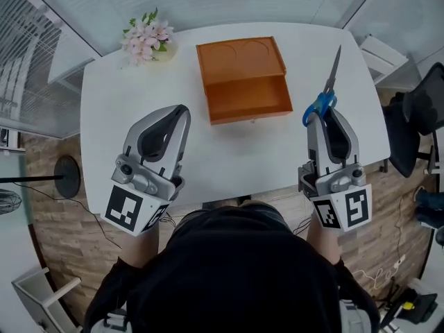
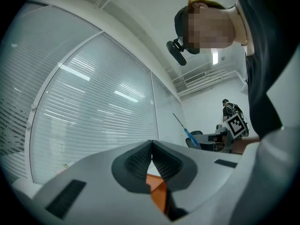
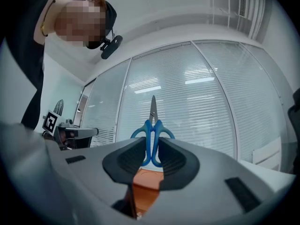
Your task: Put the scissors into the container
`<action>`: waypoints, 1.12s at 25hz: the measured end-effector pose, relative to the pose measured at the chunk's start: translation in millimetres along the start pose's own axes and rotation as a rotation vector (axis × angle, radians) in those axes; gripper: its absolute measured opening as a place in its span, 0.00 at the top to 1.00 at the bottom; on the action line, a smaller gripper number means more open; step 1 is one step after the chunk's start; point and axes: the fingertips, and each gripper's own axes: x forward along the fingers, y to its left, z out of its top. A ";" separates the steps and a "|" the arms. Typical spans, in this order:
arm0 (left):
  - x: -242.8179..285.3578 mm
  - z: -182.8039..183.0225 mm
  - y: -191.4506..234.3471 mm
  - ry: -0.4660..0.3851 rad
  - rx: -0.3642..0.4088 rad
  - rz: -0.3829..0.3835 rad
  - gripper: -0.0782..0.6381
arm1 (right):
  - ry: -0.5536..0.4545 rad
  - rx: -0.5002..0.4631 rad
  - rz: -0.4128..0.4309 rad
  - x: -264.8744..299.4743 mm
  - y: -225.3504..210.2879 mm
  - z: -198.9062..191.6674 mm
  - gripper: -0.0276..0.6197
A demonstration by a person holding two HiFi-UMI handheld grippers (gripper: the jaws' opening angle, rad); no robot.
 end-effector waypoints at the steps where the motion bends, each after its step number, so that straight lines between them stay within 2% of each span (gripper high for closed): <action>1: 1.9 -0.4 2.1 0.001 0.002 0.013 0.87 | 0.001 0.000 0.018 6.0 -1.5 -0.6 0.82; 10: 16.8 -4.4 18.1 0.012 0.011 0.112 0.87 | 0.040 -0.037 0.180 46.7 -11.0 -12.9 0.82; 15: 23.2 -5.2 22.4 0.014 0.008 0.155 0.87 | 0.091 -0.132 0.283 60.1 -13.2 -26.5 0.82; 19: 27.8 -8.4 23.4 0.019 0.006 0.179 0.87 | 0.153 -0.158 0.379 68.4 -6.7 -45.5 0.82; 24: 28.9 -11.2 24.0 0.021 0.003 0.213 0.87 | 0.230 -0.276 0.538 74.9 6.0 -70.3 0.82; 28: 27.4 -15.6 25.4 0.028 0.002 0.236 0.87 | 0.259 -0.312 0.589 80.3 9.3 -86.1 0.82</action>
